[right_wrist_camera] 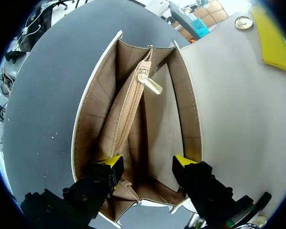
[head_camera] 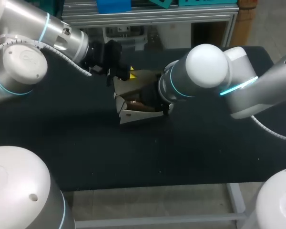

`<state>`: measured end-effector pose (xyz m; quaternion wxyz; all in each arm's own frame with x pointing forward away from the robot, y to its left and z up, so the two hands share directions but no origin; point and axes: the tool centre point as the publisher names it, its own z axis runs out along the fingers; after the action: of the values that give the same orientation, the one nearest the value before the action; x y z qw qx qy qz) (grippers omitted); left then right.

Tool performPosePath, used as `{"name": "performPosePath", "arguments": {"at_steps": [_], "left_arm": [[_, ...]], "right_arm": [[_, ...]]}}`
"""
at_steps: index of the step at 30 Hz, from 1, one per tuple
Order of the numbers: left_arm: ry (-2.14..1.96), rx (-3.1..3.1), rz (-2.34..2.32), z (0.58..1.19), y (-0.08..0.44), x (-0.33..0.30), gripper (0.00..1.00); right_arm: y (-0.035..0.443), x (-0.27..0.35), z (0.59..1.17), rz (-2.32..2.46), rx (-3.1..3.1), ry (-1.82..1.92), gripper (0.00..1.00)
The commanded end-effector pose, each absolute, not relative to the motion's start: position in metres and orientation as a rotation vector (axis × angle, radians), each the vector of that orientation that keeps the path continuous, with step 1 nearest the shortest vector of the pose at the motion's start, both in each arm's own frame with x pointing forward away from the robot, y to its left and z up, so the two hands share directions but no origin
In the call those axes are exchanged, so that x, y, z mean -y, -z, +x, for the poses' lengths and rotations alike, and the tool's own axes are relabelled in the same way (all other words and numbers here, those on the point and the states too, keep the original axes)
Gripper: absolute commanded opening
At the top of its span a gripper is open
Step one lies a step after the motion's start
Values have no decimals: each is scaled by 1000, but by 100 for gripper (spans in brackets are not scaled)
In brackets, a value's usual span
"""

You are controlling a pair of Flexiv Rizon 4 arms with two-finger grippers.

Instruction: Pick up the bag, open it, inspect its contents, close it, and place it on the opposite side

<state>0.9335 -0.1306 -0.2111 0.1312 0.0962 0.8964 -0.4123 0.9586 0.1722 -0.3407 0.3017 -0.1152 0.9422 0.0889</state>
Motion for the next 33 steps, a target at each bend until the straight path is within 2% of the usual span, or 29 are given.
{"name": "performPosePath", "arguments": {"at_steps": [1,29,30,31,32,33], "left_arm": [[1198,-2599,292,931,208,130,0],[1178,-2599,306,933,209,129,0],[1177,-2600,307,933,209,129,0],[1176,-2601,308,933,209,129,0],[1176,-2601,309,933,209,129,0],[1175,-2602,310,933,209,129,0]], "right_arm": [[349,-172,963,-303,-2503,-231,100],[344,-173,963,-295,-2489,-229,100],[342,-173,963,-295,-2484,-232,80],[340,-173,963,-294,-2478,-233,69],[339,-173,963,-291,-2471,-233,47],[337,-172,962,-290,-2464,-234,35]]}}
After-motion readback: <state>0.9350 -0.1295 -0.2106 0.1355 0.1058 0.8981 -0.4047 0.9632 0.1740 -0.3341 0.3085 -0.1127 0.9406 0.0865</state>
